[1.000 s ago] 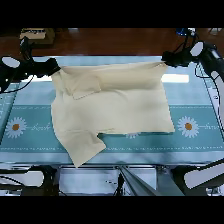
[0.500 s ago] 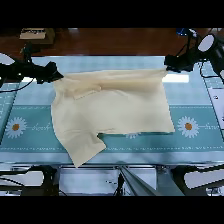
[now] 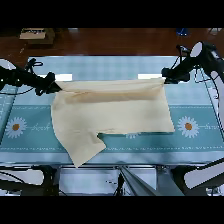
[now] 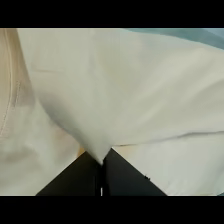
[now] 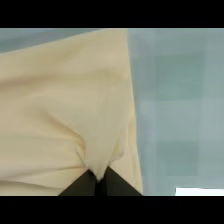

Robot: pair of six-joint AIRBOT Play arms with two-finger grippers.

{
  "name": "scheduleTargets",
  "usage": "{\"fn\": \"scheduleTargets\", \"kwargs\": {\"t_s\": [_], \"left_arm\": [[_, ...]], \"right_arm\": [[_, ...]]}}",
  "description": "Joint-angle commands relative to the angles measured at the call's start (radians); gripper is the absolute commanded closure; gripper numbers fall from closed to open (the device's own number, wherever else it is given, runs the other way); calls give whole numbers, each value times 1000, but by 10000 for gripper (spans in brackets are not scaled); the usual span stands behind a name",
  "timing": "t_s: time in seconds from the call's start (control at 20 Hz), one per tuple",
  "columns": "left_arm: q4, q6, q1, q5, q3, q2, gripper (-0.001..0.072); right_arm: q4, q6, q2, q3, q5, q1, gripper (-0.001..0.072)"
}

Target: Fold the shirts.

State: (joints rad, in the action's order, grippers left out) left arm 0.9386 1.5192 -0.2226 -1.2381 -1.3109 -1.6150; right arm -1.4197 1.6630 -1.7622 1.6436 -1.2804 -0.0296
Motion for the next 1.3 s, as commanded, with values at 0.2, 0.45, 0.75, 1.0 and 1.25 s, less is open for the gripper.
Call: {"fn": "scheduleTargets", "kwargs": {"t_s": [0.2,0.45,0.75,1.0,1.25], "left_arm": [[16,-74,-44,-151,1,-24,223],[119,-216,-211,-326,162,209,224],[116,-278,-370,-261,678,561,224],[117,-296,-336,-262,803,584,223],[116,-294,-233,-182,819,567,223]], "right_arm": [[-90,-179,1,3,-117,-1,403],[-87,-212,139,-19,-396,-85,335],[32,-282,338,-380,-244,-170,260],[79,-326,458,-536,-163,-277,254],[174,-335,503,-547,-133,-424,254]]}}
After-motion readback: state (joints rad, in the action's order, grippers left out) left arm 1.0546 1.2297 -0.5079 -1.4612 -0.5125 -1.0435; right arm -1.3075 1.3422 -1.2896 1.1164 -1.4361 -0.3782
